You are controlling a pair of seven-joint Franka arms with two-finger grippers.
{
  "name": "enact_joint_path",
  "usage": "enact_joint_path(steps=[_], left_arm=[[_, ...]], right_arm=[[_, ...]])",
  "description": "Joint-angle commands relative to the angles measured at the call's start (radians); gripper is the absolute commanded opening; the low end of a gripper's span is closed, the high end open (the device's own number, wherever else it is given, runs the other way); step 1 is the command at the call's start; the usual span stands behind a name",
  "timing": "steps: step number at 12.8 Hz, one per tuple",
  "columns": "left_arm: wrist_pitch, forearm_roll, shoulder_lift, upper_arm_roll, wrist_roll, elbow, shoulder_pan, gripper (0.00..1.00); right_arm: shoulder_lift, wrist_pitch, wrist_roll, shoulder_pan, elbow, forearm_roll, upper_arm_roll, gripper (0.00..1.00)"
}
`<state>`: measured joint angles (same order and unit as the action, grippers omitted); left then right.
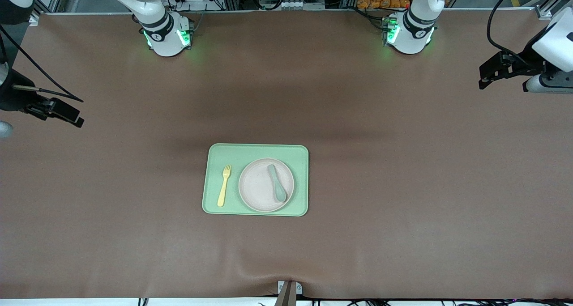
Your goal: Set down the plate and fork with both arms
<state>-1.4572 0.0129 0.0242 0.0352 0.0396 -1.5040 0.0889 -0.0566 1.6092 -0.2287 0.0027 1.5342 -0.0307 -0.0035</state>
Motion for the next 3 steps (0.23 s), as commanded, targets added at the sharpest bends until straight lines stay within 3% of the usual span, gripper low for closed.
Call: enact_joint_path(steps=[1, 3], left_arm=[[0.015, 0.001, 0.002, -0.011, -0.012, 0.011, 0.011, 1.0], [0.015, 0.002, -0.001, -0.011, -0.012, 0.013, 0.012, 1.0]], right_arm=[[-0.029, -0.026, 0.011, -0.02, -0.051, 0.008, 0.01, 1.0], [-0.029, -0.026, 0.026, -0.026, -0.057, 0.0, 0.011, 1.0]])
